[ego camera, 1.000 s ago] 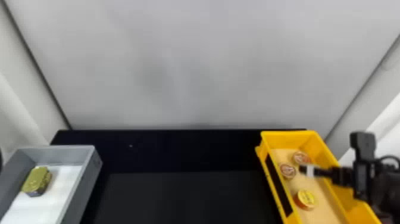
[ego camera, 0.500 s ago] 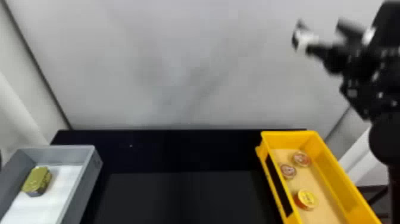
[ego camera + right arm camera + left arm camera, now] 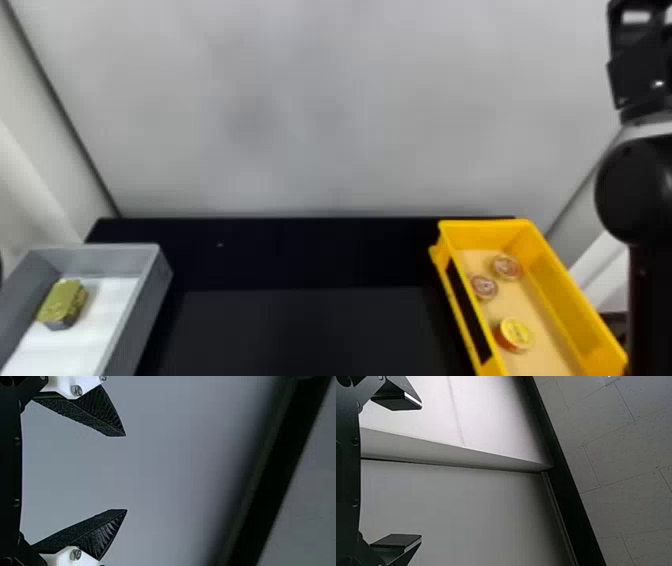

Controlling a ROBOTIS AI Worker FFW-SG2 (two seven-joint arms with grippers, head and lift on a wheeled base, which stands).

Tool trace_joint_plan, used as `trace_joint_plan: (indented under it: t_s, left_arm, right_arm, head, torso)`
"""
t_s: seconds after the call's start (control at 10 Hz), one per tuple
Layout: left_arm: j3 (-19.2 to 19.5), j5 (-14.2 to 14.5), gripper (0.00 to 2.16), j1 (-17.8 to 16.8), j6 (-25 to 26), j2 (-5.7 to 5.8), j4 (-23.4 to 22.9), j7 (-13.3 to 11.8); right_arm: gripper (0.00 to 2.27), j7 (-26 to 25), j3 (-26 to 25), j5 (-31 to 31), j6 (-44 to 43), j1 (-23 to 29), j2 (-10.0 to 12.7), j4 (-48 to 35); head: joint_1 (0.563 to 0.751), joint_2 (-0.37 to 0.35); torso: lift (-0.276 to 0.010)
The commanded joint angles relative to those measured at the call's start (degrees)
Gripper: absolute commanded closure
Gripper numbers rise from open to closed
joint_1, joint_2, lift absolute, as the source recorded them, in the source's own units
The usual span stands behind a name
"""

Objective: Pick up the round yellow can and place it in the yellow rectangular box

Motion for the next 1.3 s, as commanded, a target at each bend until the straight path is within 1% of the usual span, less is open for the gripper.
trace_joint_plan:
  t_s: [0.0, 0.1, 0.3, 0.8, 1.2]
  left_arm:
    - [-0.09, -0.54, 0.11, -0.21, -0.12, 0.24, -0.24, 0.18]
    - [-0.17, -0.72, 0.11, -0.21, -0.12, 0.33, -0.33, 0.35]
    - [-0.26, -0.98, 0.11, -0.21, -0.12, 0.33, -0.33, 0.62]
    - [-0.09, -1.51, 0.11, 0.06, -0.12, -0.11, -0.33, 1.06]
    - [-0.09, -1.51, 0.11, 0.23, -0.12, -0.11, -0.33, 1.06]
  right_arm:
    - [0.12, 0.28, 1.29, 2.61, -7.84, -2.56, -1.27, 0.54]
    - [0.12, -0.24, 1.91, 2.69, -8.37, -3.35, -1.97, 0.62]
    - [0.12, -0.6, 2.44, 2.61, -8.46, -4.23, -2.59, 0.62]
    - [0.12, -1.48, 2.61, 2.61, -8.55, -3.88, -2.67, 0.8]
    - [0.12, -2.0, 2.7, 2.61, -9.16, -3.79, -2.76, 0.71]
  head:
    - [0.694, -0.078]
    - [0.694, -0.078]
    - [0.694, -0.078]
    - [0.694, -0.078]
    - [0.694, -0.078]
  torso:
    - [-0.001]
    - [-0.001]
    - [-0.001]
    - [-0.001]
    - [-0.001]
